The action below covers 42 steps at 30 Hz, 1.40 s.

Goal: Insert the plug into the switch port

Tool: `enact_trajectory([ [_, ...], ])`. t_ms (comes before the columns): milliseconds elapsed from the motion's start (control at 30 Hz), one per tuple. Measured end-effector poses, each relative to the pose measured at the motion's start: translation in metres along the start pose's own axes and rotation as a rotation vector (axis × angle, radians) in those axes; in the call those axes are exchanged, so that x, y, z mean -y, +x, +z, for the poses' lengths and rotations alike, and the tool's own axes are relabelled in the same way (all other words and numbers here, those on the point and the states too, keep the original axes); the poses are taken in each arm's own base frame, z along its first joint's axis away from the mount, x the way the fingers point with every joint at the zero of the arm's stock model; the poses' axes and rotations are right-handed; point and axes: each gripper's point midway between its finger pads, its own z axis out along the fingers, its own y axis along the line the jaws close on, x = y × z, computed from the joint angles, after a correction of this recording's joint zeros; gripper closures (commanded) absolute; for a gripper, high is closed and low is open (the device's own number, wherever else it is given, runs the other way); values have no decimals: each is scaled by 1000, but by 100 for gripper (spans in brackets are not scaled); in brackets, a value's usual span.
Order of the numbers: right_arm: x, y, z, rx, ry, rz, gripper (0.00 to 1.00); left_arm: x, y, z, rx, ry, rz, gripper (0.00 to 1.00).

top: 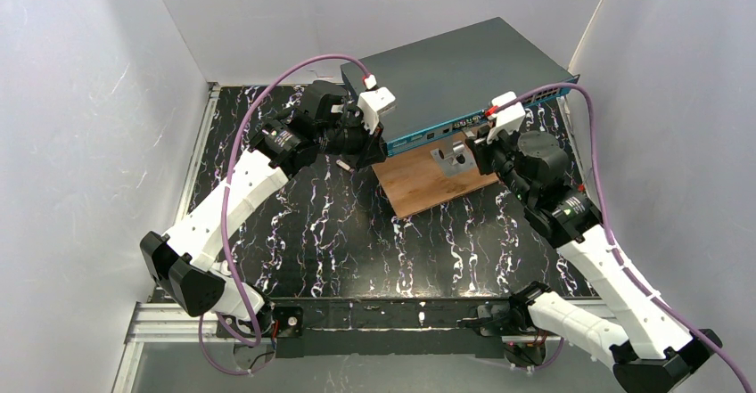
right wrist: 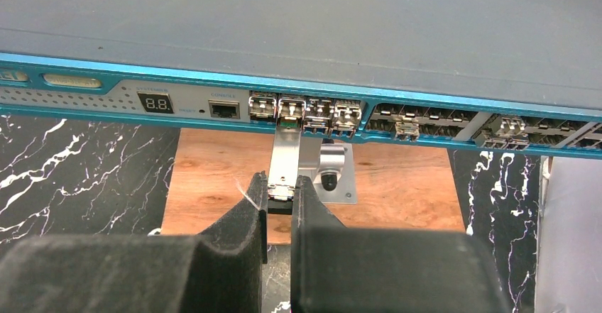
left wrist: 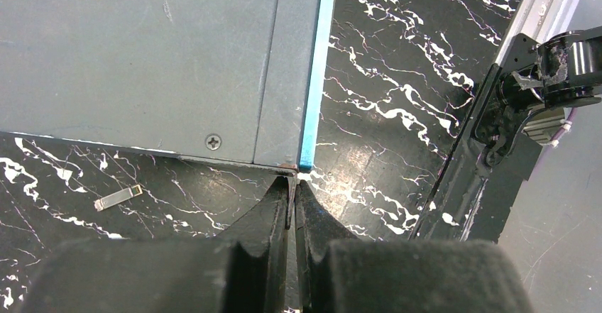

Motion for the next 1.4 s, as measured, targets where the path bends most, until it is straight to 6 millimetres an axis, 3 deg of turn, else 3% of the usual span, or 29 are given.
enact_trajectory([
  [1400, 1, 3, -2, 84, 12, 17, 99, -4, 1, 0, -4, -26, -16, 100],
])
